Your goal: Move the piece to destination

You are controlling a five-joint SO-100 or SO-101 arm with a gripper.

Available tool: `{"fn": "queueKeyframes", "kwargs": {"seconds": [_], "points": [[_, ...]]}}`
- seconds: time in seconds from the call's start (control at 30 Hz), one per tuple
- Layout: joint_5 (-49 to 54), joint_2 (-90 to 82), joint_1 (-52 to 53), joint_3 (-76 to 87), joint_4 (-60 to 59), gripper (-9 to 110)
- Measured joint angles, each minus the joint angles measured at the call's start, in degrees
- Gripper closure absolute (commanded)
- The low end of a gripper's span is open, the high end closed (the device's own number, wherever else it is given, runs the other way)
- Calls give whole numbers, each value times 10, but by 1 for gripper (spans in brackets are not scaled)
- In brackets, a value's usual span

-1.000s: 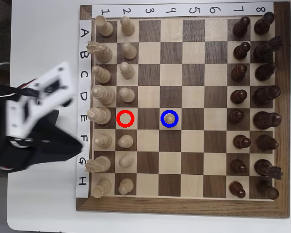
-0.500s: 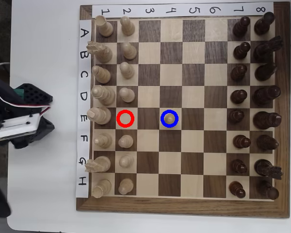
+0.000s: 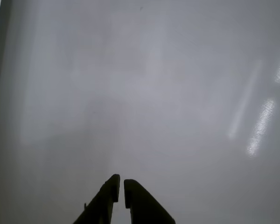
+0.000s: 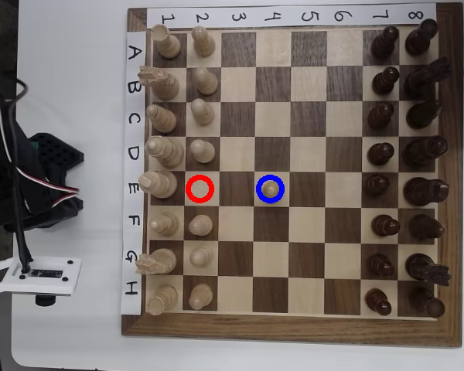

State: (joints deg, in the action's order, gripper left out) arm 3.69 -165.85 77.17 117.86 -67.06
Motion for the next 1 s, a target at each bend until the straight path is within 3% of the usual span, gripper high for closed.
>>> {"fn": "queueKeyframes", "kwargs": {"seconds": [0.47, 1.0], "points": [[0, -113, 110, 223, 61, 99], [-3, -221, 136, 436, 141, 101]]}}
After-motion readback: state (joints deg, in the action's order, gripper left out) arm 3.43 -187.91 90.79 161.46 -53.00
